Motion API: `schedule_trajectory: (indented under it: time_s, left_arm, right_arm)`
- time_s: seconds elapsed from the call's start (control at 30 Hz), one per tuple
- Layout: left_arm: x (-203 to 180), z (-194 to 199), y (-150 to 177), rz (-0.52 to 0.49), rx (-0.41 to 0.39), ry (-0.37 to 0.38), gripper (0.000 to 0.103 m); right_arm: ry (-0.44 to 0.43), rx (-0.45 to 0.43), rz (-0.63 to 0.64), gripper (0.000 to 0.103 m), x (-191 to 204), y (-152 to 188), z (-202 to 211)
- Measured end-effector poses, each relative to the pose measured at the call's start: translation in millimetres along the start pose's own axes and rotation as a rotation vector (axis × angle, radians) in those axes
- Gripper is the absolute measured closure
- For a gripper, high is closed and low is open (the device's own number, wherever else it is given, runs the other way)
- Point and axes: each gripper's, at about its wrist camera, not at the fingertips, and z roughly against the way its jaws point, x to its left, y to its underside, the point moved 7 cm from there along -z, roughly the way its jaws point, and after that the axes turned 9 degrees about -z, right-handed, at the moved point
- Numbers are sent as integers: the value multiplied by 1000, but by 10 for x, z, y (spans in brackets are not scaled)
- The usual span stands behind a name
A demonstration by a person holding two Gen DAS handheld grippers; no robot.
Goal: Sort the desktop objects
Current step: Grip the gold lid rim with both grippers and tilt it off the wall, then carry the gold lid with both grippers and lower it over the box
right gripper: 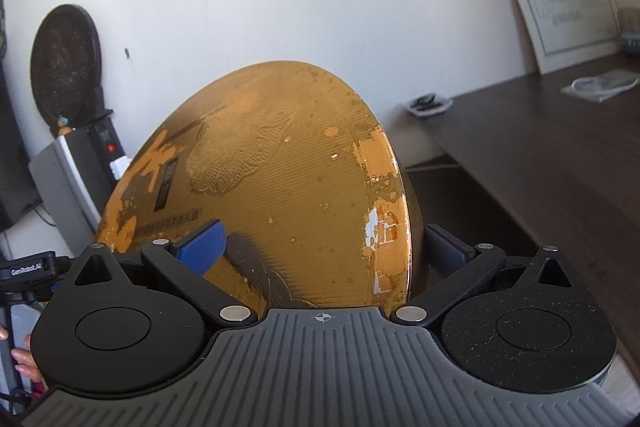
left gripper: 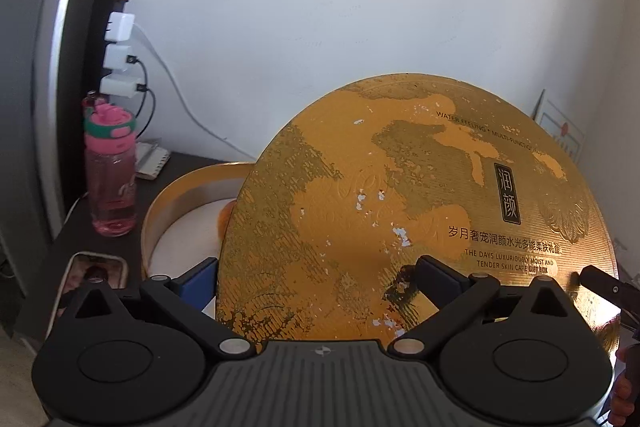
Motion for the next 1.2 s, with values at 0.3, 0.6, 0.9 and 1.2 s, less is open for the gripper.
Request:
schedule_trajectory:
  time_s: [0.3, 0.6, 0.9, 1.2]
  left_arm:
    - [312, 6, 211, 43, 53, -75, 2]
    - [703, -164, 190, 96, 81, -131, 2]
    - [955, -494, -125, 89, 72, -176, 2]
    - [1114, -909, -290, 94, 85, -228, 2]
  right_arm:
    - [-29, 74, -15, 0, 91, 270, -288]
    - [-74, 149, 16, 0, 365, 302, -834]
    - [-111, 205, -14, 0, 514, 163, -1528]
    - [-92, 314, -98, 0, 462, 175, -2236]
